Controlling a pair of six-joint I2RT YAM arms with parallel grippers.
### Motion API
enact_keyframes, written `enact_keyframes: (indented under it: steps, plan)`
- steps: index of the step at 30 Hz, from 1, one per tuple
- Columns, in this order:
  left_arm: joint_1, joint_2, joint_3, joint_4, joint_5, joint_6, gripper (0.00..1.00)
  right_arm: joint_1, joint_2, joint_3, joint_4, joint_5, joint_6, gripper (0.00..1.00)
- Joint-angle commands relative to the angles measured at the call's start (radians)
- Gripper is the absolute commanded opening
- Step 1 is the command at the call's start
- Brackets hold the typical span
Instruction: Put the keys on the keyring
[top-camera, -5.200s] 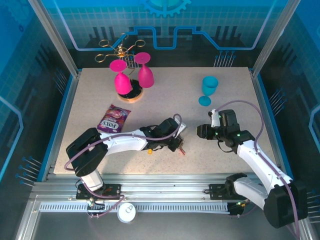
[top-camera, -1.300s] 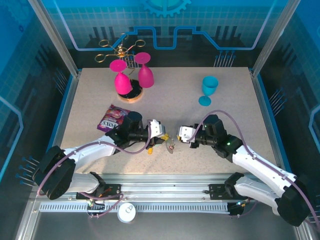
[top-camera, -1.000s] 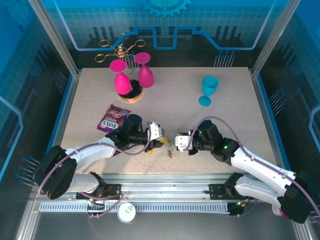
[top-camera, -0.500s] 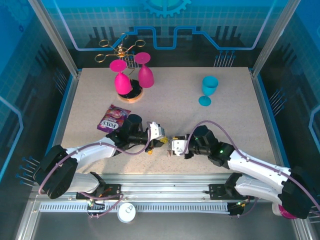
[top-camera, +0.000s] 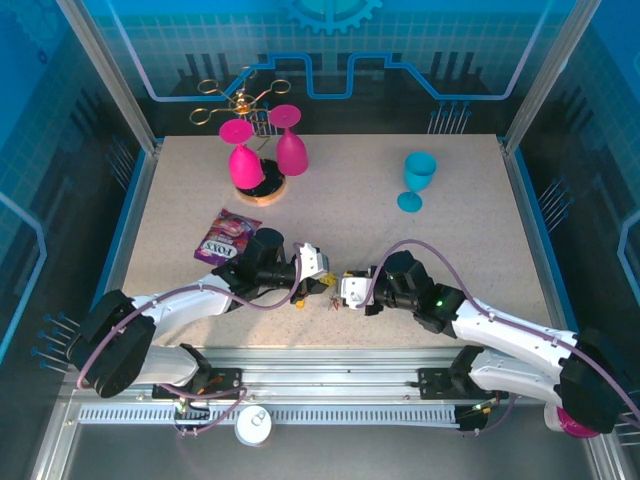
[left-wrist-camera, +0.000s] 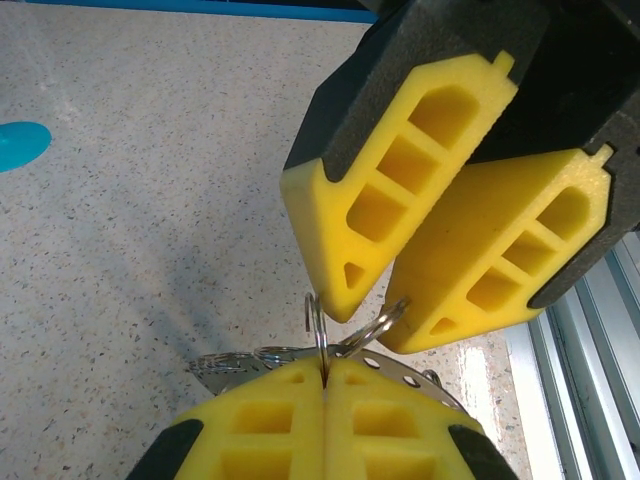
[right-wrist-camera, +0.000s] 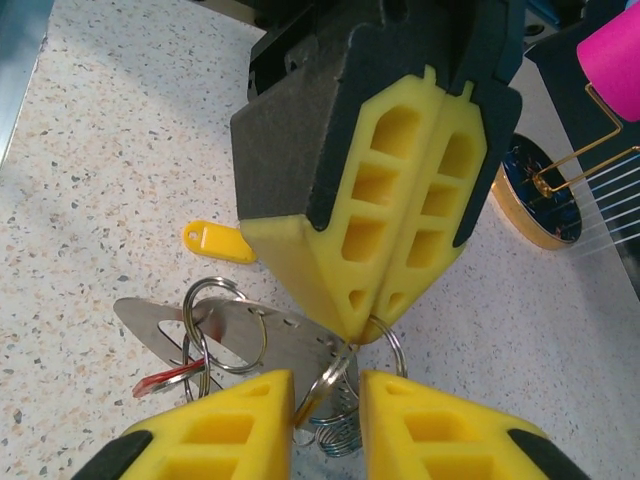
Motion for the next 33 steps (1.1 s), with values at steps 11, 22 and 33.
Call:
enact_keyframes:
  steps: [11,22,33]
  plan:
    - [-0.002,0.008,-0.006,0.030,0.035,-0.008,0.00,0.015,0.003,-0.013,0.035,0.046,0.021,0.05]
    - [-0.001,0.029,0.021,-0.009,-0.062,-0.038,0.45,-0.020,-0.024,-0.031,0.112,-0.004,0.109,0.00]
    - [-0.002,-0.217,-0.039,-0.050,-0.187,-0.072,0.66,-0.127,-0.020,-0.020,0.169,-0.179,0.255,0.00]
